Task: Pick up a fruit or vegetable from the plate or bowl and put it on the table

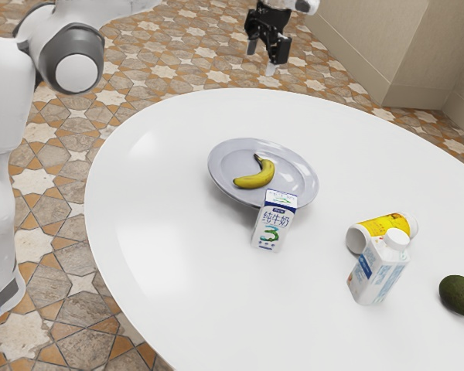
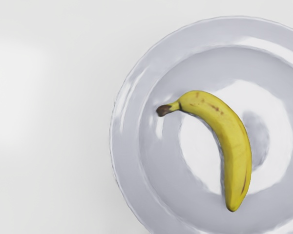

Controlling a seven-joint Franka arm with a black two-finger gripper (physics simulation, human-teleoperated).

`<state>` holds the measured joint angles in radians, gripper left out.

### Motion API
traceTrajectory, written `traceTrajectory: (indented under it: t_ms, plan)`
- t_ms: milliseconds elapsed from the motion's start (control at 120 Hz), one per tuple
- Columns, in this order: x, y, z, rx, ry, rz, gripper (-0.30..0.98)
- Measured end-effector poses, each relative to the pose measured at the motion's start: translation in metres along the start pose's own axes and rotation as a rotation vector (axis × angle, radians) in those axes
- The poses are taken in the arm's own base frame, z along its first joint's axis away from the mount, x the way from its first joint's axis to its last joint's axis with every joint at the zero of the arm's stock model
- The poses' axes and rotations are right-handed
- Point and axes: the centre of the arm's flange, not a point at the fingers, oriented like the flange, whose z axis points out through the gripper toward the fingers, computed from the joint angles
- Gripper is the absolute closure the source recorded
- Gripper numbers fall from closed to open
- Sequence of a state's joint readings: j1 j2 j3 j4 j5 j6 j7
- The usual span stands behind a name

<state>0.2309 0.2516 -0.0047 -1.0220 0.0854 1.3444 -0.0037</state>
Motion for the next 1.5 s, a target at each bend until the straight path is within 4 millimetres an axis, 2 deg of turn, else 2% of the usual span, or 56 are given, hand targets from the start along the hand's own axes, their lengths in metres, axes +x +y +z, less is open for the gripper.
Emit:
traceTrajectory:
  t_ms: [75,150,200,267,358,500,617,792,1033,1283,1500]
  plan:
    - [0.011,-0.019,0.021,-0.012,-0.024,-0.037,0.0]
    - [0.015,-0.031,0.029,-0.021,-0.03,-0.06,0.0]
    - [0.022,-0.029,0.043,-0.026,-0.045,-0.06,0.0]
    - [0.028,-0.026,0.08,-0.028,-0.095,-0.058,0.0]
    - [0.033,-0.019,0.12,-0.032,-0.133,-0.049,0.0]
    - [0.038,-0.01,0.155,-0.041,-0.151,-0.065,0.0]
    - [0.039,0.007,0.162,-0.049,-0.14,-0.095,0.0]
    - [0.011,0.039,0.177,-0.057,-0.125,-0.12,0.0]
    - [0.013,0.078,0.176,-0.083,-0.059,-0.144,0.0]
    - [0.023,0.079,0.2,-0.092,-0.054,-0.216,0.0]
    - [0.03,0.095,0.213,-0.099,-0.047,-0.239,0.0]
